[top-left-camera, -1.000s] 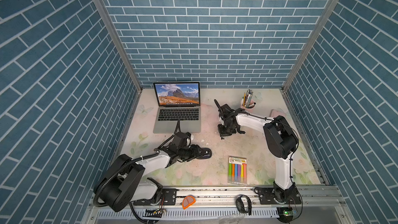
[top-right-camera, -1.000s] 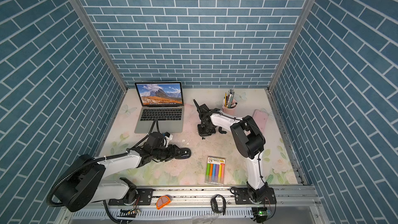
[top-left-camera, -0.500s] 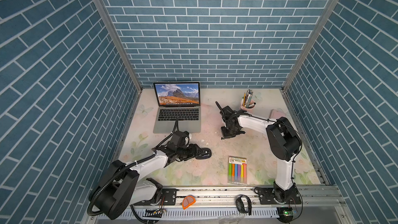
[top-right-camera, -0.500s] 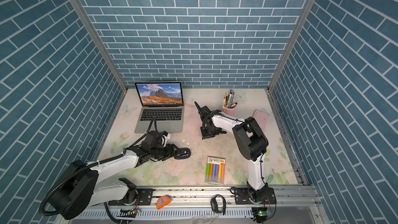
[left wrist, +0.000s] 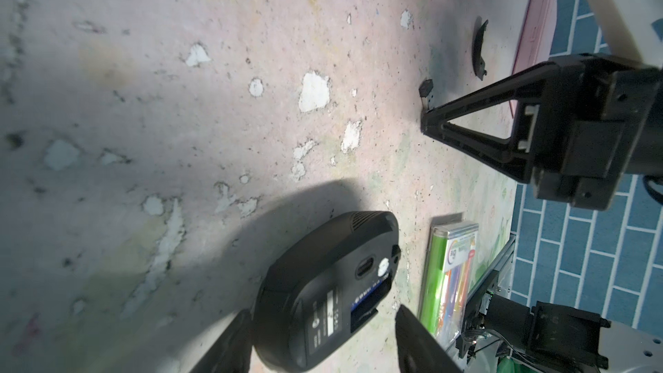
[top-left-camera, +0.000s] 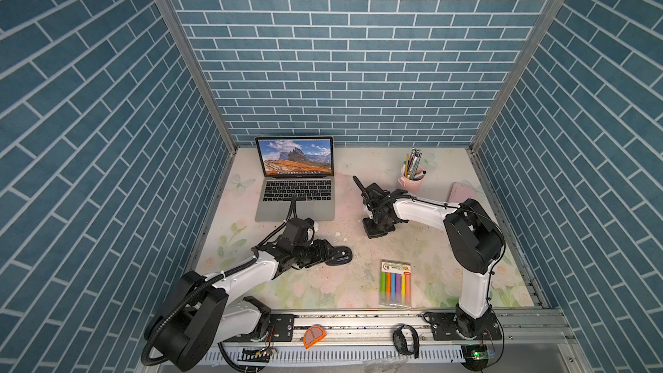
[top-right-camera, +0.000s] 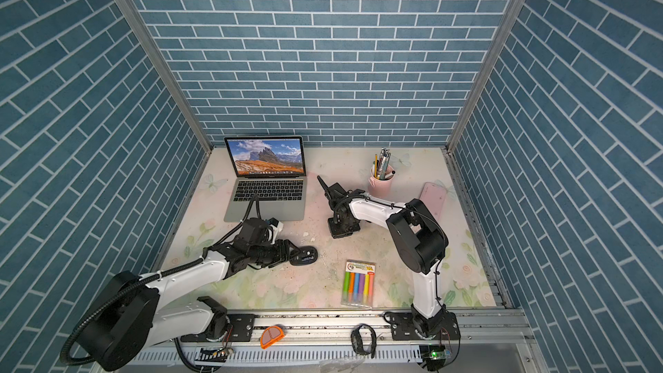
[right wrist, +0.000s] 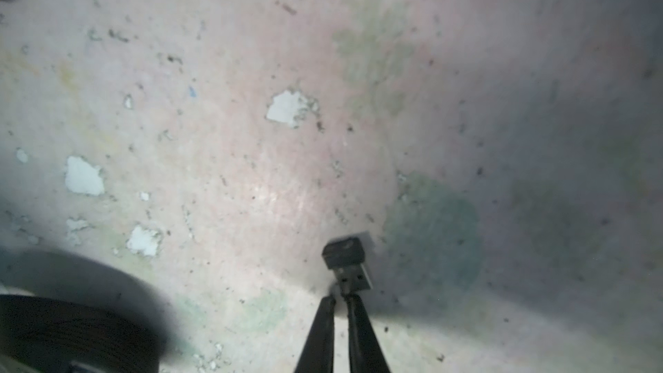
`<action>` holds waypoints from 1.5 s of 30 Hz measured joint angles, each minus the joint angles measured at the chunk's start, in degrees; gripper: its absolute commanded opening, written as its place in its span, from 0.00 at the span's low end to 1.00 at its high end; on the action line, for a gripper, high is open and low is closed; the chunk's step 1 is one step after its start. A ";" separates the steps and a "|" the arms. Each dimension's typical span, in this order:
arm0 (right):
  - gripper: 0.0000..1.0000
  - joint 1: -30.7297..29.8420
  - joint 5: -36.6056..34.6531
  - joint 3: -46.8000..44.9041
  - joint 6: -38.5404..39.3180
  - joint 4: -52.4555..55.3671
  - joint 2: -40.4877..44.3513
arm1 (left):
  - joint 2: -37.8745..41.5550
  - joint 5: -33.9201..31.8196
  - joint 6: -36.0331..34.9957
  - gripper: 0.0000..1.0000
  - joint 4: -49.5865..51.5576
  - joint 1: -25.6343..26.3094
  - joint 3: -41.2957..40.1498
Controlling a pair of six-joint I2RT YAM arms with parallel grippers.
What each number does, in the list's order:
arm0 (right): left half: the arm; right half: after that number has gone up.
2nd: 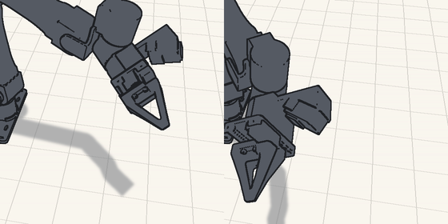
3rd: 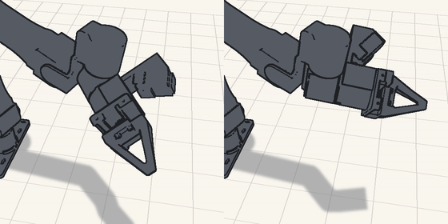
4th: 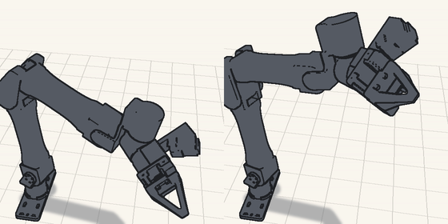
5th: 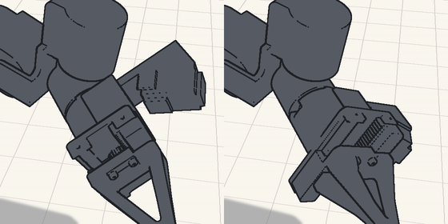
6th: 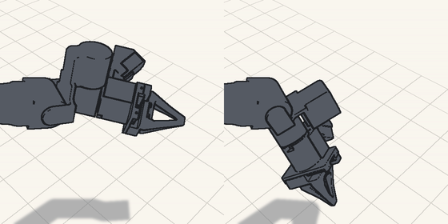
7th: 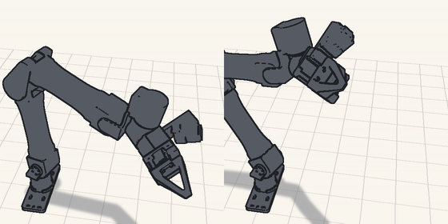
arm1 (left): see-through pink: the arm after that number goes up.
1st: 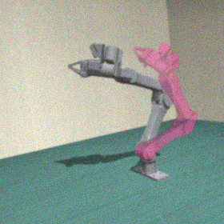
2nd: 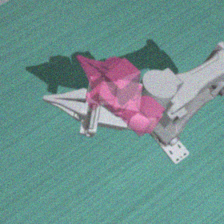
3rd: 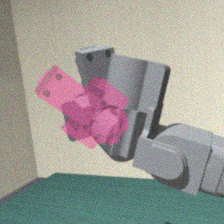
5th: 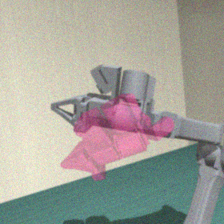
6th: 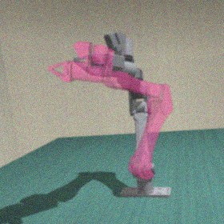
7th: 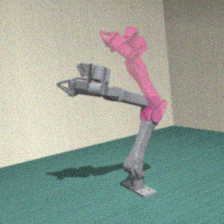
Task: Insert the wireless mouse receiver into the laptop
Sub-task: Adjust the USB plug at the center of the board.
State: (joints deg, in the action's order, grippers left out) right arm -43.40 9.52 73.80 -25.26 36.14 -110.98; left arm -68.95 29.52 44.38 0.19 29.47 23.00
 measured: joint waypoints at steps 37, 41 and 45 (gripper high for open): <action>0.09 5.75 -5.20 2.95 1.77 0.07 -2.27 | 2.80 -1.25 -0.35 0.64 2.64 -0.55 0.00; 0.09 5.75 -4.72 1.11 1.73 -1.46 -1.11 | 2.80 -1.25 -0.46 0.64 2.82 -0.61 0.00; 0.08 5.35 -3.23 -0.55 1.57 -2.49 -0.02 | 2.78 -1.25 -0.61 0.64 2.99 -0.70 0.24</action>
State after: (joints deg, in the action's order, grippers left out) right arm -38.04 6.28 73.25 -23.68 33.65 -111.00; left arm -66.17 28.27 43.77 3.18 28.77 23.24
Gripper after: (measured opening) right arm 0.087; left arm 0.638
